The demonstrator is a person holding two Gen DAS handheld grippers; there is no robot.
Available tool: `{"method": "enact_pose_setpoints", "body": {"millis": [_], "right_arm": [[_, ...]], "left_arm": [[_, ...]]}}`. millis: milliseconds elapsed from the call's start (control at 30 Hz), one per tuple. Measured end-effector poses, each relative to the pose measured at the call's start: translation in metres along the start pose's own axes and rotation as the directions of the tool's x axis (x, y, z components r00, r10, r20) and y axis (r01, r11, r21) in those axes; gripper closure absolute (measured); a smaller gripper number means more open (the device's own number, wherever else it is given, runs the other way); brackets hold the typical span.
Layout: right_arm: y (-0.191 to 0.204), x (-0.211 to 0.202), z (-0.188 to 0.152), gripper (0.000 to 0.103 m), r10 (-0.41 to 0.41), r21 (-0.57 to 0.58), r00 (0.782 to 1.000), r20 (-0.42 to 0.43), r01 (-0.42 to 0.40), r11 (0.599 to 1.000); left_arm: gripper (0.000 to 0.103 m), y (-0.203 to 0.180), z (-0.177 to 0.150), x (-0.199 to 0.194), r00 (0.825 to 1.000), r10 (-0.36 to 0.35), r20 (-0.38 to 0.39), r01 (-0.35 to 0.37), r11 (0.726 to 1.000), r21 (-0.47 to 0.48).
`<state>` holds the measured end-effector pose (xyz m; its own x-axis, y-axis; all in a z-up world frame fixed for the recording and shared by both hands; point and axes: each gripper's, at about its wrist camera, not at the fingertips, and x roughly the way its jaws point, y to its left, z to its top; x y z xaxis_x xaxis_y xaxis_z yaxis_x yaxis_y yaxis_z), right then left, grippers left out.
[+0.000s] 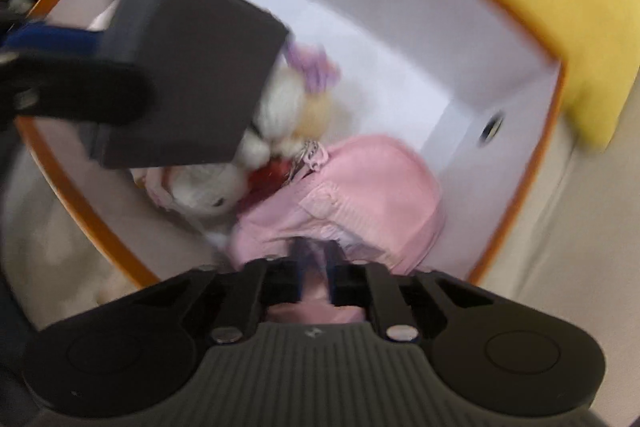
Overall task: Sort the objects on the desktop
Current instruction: 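Lower the pink pouch into the box and open the right gripper while left lowers the grey case, then lower the grey case into the box and open the left gripper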
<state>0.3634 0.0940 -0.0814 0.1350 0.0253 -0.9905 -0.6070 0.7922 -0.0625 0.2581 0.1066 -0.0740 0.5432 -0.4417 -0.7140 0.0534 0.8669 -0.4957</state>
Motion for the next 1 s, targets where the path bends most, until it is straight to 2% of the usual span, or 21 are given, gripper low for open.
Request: {"method": "enact_pose_setpoints", "body": {"millis": [67,233,367,433,567,667,733,767,833,867,1000], "right_arm": [[0.000,0.002,0.000,0.103,-0.001,0.006,1.000,-0.006,0.001,1.000],[0.003,-0.029,0.001,0.098,-0.005,-0.029,0.999,0.033,0.006,1.000],[-0.005,-0.051,0.011,0.094,-0.078,-0.038,0.989,0.129,0.083,0.996],[-0.008,-0.051,0.020,0.081,-0.111,-0.035,0.980,0.166,0.118,0.992],[-0.012,-0.034,0.030,0.071,-0.112,-0.012,0.982,0.152,0.115,0.993],[-0.010,-0.027,0.031,0.077,-0.080,-0.002,0.987,0.136,0.081,0.997],[-0.009,-0.018,0.030,0.102,-0.022,0.010,0.997,0.072,0.021,1.000],[-0.010,-0.010,0.029,0.102,-0.012,0.012,0.999,0.051,0.011,1.000],[-0.009,-0.003,0.023,0.102,-0.028,0.004,0.997,0.067,0.028,1.000],[-0.009,-0.004,0.023,0.102,-0.027,0.011,0.997,0.070,0.027,1.000],[-0.005,-0.013,0.020,0.100,-0.037,0.009,0.994,0.098,0.037,0.999]], "left_arm": [[0.063,0.000,-0.001,0.000,1.000,0.003,0.004,-0.003,1.000,0.001],[0.063,-0.003,0.001,0.001,1.000,0.015,-0.017,-0.015,1.000,0.014],[0.064,-0.007,0.001,0.002,0.999,0.033,-0.024,-0.032,0.999,0.028],[0.064,-0.008,0.000,0.003,0.999,0.035,-0.026,-0.034,0.999,0.032],[0.064,-0.008,0.000,0.005,0.999,0.037,-0.036,-0.036,0.998,0.043],[0.064,-0.008,0.001,0.007,0.998,0.030,-0.053,-0.028,0.999,0.045],[0.064,-0.007,0.000,0.010,0.997,0.019,-0.070,-0.016,0.999,0.039],[0.064,-0.006,-0.002,0.012,0.997,0.014,-0.082,-0.012,0.999,0.035],[0.065,-0.005,-0.004,0.017,0.994,0.032,-0.103,-0.029,0.999,0.030],[0.065,-0.004,-0.006,0.019,0.993,0.059,-0.104,-0.056,0.998,0.034],[0.066,-0.006,-0.010,0.012,0.995,0.054,-0.084,-0.052,0.998,0.028]]}}
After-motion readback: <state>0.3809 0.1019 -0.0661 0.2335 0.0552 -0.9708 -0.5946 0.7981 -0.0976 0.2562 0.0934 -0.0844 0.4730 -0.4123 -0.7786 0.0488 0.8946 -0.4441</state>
